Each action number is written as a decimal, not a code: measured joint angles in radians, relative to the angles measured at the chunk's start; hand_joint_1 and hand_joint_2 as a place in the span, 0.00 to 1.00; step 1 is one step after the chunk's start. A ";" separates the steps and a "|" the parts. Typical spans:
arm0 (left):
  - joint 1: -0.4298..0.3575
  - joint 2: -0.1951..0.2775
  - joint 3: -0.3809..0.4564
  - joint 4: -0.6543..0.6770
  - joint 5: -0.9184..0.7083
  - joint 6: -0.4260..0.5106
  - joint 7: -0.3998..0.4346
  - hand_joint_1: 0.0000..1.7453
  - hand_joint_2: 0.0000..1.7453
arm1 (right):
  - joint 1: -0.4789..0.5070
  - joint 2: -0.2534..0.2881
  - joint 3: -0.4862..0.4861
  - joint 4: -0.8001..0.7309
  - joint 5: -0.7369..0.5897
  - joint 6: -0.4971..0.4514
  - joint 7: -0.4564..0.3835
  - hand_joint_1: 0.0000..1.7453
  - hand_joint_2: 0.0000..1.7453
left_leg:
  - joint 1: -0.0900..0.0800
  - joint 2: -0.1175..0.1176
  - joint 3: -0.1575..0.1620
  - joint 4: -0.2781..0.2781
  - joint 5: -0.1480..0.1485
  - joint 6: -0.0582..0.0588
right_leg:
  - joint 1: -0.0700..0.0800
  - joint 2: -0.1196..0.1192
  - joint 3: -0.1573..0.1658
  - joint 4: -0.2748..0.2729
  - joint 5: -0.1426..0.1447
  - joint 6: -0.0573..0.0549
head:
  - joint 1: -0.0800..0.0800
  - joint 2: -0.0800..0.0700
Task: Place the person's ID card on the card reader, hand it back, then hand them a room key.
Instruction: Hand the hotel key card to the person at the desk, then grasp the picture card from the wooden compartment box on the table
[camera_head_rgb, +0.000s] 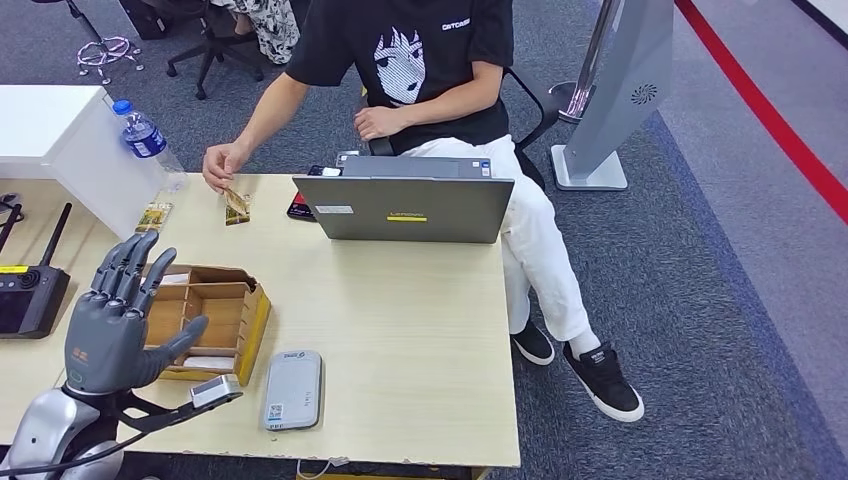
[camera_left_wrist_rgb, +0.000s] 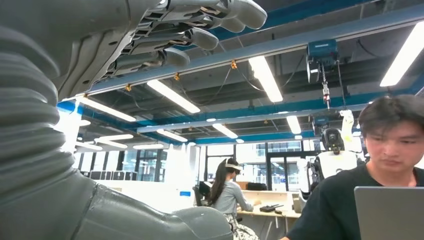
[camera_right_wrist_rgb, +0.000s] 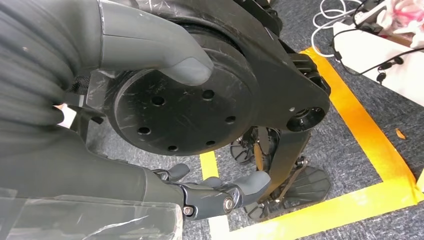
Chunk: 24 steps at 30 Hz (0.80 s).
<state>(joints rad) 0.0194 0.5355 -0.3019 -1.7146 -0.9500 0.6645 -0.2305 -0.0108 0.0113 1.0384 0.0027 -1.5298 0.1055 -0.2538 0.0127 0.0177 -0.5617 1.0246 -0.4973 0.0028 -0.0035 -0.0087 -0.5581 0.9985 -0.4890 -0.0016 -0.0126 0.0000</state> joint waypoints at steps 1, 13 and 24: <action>0.006 -0.004 0.004 -0.006 0.009 0.006 -0.017 0.00 1.00 | 0.000 0.000 0.000 0.000 0.000 -0.001 -0.001 0.00 1.00 | 0.000 0.000 0.000 0.000 0.000 0.000 | 0.000 0.000 0.000 0.000 0.000 0.000 | 0.000 0.000; 0.197 -0.123 0.187 -0.121 0.074 0.027 -0.157 0.00 1.00 | 0.002 0.013 -0.007 0.000 0.000 -0.018 -0.016 0.00 1.00 | 0.000 0.000 0.000 0.000 -0.001 0.000 | 0.000 0.000 0.000 0.000 -0.001 0.000 | 0.000 0.000; 0.324 0.089 0.189 -0.068 -0.093 0.006 0.134 0.00 1.00 | 0.006 0.013 -0.029 0.003 0.000 0.005 -0.001 0.00 1.00 | 0.001 0.000 0.000 0.000 0.000 -0.001 | 0.001 0.000 0.000 0.000 -0.001 0.000 | 0.000 0.000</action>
<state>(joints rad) 0.3430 0.6242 -0.1133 -1.7821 -1.0434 0.6700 -0.0960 -0.0044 0.0240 1.0092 0.0053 -1.5298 0.1107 -0.2548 0.0140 0.0176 -0.5620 1.0241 -0.4969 0.0019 -0.0026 -0.0088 -0.5582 0.9988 -0.4896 -0.0017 -0.0126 0.0000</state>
